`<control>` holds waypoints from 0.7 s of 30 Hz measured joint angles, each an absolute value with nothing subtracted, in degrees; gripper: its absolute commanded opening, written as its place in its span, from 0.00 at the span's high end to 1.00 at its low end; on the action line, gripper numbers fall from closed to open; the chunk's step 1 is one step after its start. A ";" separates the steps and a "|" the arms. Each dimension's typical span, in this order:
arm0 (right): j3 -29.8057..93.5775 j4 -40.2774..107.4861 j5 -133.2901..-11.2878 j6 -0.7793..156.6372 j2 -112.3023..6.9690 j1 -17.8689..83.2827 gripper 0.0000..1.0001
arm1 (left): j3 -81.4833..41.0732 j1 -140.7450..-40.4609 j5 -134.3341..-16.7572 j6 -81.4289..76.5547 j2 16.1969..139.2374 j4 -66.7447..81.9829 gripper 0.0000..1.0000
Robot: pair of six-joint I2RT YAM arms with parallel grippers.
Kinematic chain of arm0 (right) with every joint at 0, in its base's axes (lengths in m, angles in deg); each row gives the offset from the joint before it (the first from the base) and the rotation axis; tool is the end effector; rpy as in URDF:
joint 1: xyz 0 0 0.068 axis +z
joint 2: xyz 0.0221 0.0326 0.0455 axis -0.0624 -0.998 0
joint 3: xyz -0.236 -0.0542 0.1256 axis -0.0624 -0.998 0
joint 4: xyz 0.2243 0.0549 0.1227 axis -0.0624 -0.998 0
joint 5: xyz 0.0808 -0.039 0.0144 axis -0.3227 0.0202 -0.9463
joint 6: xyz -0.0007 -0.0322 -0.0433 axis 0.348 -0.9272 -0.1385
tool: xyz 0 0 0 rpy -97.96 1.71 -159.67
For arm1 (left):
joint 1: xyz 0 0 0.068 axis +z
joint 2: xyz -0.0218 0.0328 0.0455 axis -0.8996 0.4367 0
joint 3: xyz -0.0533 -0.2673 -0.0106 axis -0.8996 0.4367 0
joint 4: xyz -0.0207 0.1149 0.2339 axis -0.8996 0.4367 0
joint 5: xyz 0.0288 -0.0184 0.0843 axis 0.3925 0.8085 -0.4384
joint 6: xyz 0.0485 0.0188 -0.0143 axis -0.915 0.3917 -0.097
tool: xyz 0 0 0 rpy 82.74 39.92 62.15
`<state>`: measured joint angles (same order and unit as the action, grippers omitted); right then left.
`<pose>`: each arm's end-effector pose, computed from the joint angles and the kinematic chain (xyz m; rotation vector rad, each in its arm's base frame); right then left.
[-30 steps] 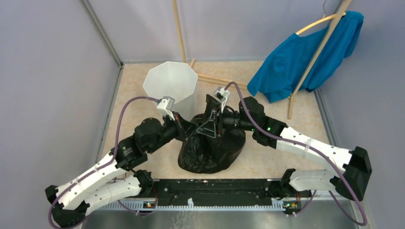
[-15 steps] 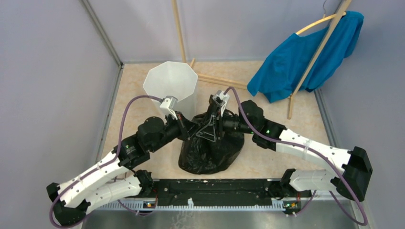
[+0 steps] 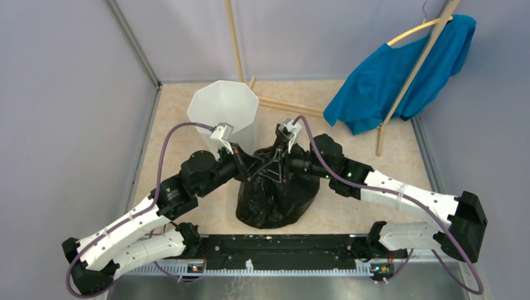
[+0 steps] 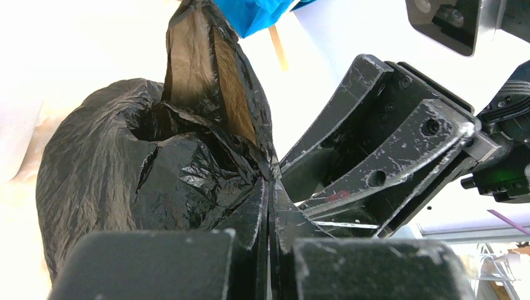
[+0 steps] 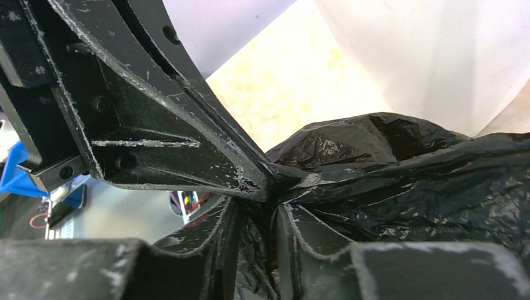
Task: Put the trash bags into the trash bin
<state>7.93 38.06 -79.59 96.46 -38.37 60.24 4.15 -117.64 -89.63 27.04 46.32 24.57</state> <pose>0.1432 0.2343 0.3290 -0.7213 1.8033 1.2309 0.1087 -0.1410 0.3521 0.1273 1.8952 -1.0835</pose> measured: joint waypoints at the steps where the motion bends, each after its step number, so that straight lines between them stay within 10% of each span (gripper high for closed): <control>1: 7.93 38.12 -79.11 96.72 -38.37 60.42 0.81 | 4.13 -117.60 -89.70 27.04 46.34 24.47 1.00; 4: 7.56 38.41 -77.64 97.33 -38.37 60.48 0.96 | 3.87 -117.55 -89.74 27.04 46.28 24.42 0.96; 13: 7.21 36.61 -70.56 97.46 -36.23 60.46 1.00 | -1.12 -117.80 -90.09 24.62 46.58 28.33 0.24; 21: 6.62 25.69 -54.93 92.68 -17.80 60.46 1.00 | -19.43 -117.84 -106.18 17.69 49.64 44.60 0.09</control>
<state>6.62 25.69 -54.93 92.68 -17.80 60.46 -19.43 -117.84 -106.18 17.69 49.64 44.60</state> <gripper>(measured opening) 0.004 0.887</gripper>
